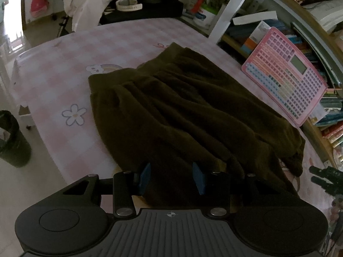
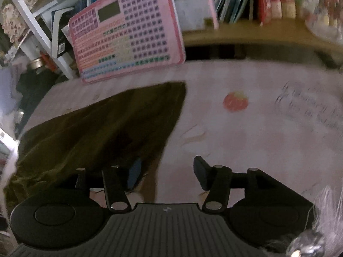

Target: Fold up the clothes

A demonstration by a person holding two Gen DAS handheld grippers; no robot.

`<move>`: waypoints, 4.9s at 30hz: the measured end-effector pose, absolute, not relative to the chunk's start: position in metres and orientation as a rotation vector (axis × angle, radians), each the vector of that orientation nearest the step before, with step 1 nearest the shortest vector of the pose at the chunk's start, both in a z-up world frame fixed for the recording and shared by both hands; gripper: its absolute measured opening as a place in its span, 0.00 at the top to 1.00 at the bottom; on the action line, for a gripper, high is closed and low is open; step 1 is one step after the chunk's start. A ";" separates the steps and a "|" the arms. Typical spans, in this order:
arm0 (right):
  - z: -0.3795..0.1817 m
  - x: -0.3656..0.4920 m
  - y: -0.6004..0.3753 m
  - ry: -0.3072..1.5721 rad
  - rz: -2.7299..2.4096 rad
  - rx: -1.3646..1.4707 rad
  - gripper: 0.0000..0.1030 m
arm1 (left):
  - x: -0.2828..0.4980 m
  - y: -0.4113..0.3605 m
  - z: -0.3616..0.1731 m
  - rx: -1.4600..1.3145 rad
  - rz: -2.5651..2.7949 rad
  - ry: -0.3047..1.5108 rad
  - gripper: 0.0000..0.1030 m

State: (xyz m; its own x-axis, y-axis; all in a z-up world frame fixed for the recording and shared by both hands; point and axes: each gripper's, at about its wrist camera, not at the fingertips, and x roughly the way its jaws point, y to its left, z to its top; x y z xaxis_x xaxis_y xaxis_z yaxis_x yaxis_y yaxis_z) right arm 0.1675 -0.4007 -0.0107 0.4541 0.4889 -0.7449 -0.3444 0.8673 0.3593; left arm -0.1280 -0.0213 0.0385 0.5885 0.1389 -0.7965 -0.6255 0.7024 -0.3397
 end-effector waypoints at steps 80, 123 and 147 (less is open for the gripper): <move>-0.020 -0.060 -0.331 0.873 -0.161 0.031 0.60 | -0.043 0.183 0.007 -0.473 0.142 0.788 0.32; -0.019 0.005 -0.348 0.846 -0.119 -0.095 0.53 | -0.024 0.122 -0.008 -0.133 0.220 0.877 0.20; -0.016 -0.101 -0.332 0.848 -0.213 0.047 0.51 | -0.067 0.131 -0.007 -0.127 0.112 0.839 0.17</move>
